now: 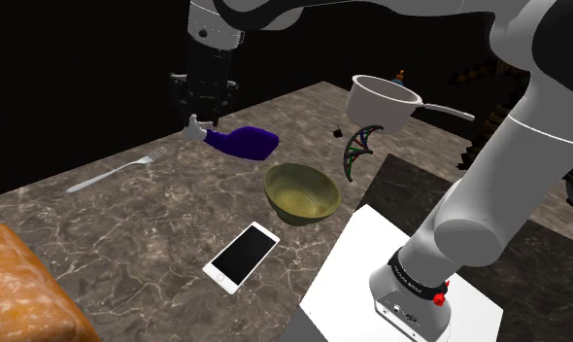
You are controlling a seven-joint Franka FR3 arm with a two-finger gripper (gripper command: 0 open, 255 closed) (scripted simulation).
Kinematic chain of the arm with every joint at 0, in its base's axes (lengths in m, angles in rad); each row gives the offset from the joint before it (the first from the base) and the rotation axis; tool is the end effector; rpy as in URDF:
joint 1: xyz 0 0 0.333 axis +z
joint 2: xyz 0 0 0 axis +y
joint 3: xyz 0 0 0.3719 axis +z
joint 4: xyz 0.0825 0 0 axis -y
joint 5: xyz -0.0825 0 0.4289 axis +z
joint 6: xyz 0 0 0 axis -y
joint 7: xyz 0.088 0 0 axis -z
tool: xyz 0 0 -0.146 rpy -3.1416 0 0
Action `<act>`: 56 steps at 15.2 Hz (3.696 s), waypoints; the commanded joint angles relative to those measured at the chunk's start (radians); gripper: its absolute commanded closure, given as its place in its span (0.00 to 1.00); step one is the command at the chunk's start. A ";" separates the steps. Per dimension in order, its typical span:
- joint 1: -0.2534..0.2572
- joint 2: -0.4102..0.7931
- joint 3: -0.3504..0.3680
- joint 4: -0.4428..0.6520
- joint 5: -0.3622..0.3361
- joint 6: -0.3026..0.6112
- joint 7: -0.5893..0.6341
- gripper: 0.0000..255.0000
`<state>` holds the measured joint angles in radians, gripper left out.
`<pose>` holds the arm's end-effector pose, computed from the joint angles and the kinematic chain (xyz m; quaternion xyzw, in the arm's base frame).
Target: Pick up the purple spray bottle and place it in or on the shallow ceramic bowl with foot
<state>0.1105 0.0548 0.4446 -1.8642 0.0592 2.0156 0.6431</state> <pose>0.5389 0.3357 0.4978 -0.9964 0.0561 -0.0199 0.0609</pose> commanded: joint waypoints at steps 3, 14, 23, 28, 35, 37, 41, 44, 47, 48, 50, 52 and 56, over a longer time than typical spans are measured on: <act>-0.004 -0.088 0.000 -0.076 0.042 -0.005 -0.017 1.00; 0.070 -0.553 -0.037 -0.486 0.233 -0.040 -0.082 1.00; 0.163 -0.846 -0.059 -0.699 0.308 -0.118 -0.068 1.00; 0.170 -0.837 -0.041 -0.760 0.326 -0.049 -0.076 1.00; 0.179 -0.811 -0.012 -0.837 0.354 0.053 -0.087 1.00; 0.180 -0.807 -0.009 -0.846 0.358 0.067 -0.089 1.00; 0.180 -0.807 -0.009 -0.846 0.358 0.067 -0.089 1.00; 0.180 -0.807 -0.009 -0.846 0.358 0.067 -0.089 0.00; 0.180 -0.807 -0.009 -0.846 0.358 0.067 -0.089 0.00; 0.180 -0.807 -0.009 -0.846 0.358 0.067 -0.089 0.00; 0.178 -0.824 -0.022 -0.824 0.347 0.027 -0.087 0.00; 0.172 -0.851 -0.047 -0.775 0.326 -0.050 -0.083 0.00; 0.170 -0.860 -0.057 -0.755 0.318 -0.079 -0.081 0.00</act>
<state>0.2812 -0.8035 0.3899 -2.6211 0.3789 1.9410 0.5625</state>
